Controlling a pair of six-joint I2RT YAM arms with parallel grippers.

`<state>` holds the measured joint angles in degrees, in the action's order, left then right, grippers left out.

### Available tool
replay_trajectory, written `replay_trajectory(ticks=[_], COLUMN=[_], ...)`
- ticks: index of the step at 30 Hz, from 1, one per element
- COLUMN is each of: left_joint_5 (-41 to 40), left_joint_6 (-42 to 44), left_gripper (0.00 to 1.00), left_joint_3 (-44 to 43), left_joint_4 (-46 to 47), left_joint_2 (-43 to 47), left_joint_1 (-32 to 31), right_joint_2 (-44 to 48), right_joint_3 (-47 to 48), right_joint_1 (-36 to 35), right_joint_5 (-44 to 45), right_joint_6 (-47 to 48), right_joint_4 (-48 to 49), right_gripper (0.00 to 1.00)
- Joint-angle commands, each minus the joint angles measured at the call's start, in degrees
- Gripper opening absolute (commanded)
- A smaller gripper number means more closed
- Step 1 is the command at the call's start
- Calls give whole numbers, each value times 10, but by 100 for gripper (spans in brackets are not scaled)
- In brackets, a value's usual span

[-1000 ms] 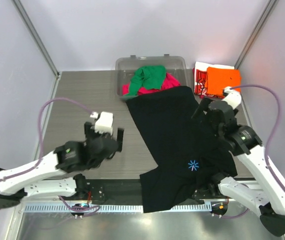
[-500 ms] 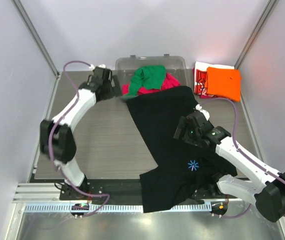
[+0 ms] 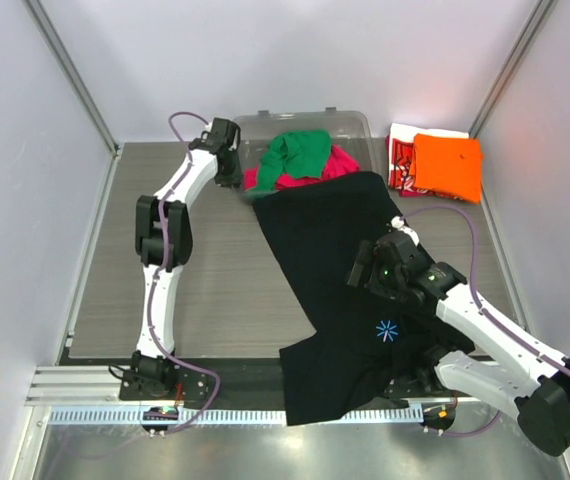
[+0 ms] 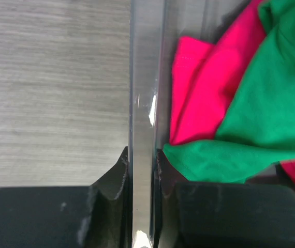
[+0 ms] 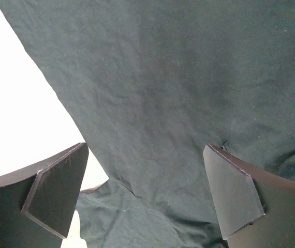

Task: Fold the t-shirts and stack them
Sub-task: Move the tshirt to the center of the board

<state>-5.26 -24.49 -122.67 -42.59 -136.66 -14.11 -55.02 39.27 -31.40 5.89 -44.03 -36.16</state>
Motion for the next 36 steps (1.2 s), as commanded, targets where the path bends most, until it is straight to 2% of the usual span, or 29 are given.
replay_trajectory(ticks=[1,4,5,6,8,10,12,15,18,21,23,25,26,30,36], left_joint_5=[-70,-104,-139,-163,-213,-224,-209,-205,-207,-208,-218,-215,-182,-33,72], left_joint_6=[23,54,67,75,80,46,-15,-39,-33,-1,9,13,22,45,43], left_gripper=[0,0,1,8,15,44,64,70,78,80,80,80,80,78,76], left_joint_3=[-28,-10,-5,-2,20,33,54,77,95,112,113,109,114,147,113], left_joint_4=[-58,-72,-82,-87,-93,-105,-121,-117,-102,-89,-99,-113,-113,-66,-62], left_joint_2=[24,44,48,58,75,102,124,185,249,293,303,298,297,283,198], left_joint_1=[39,82,107,121,173,212,267,291,273,220,169,144,105,50,-14], right_joint_2=[5,-5,-5,-7,-10,-13,-13,-3,-6,-9,-8,-6,-6,-7,-14], right_joint_3=[1,-4,-6,-9,-14,-14,-12,-12,-9,-9,-9,-12,-13,-24,-55], right_joint_1=[-3,-3,-4,-3,-3,-3,-3,-3,-4,-5,-5,-7,-9,-13,-16], right_joint_5=[0,-3,-4,-4,-7,-11,-21,-18,-21,-25,-25,-26,-26,-31,-44], right_joint_6=[5,9,9,10,12,13,14,16,14,7,5,0,-1,-7,-25], right_joint_4=[3,8,10,14,18,20,19,19,18,20,20,21,21,26,68], right_gripper=[99,100,100,100,100,100,100,100,100,100,100,100,100,100,100])
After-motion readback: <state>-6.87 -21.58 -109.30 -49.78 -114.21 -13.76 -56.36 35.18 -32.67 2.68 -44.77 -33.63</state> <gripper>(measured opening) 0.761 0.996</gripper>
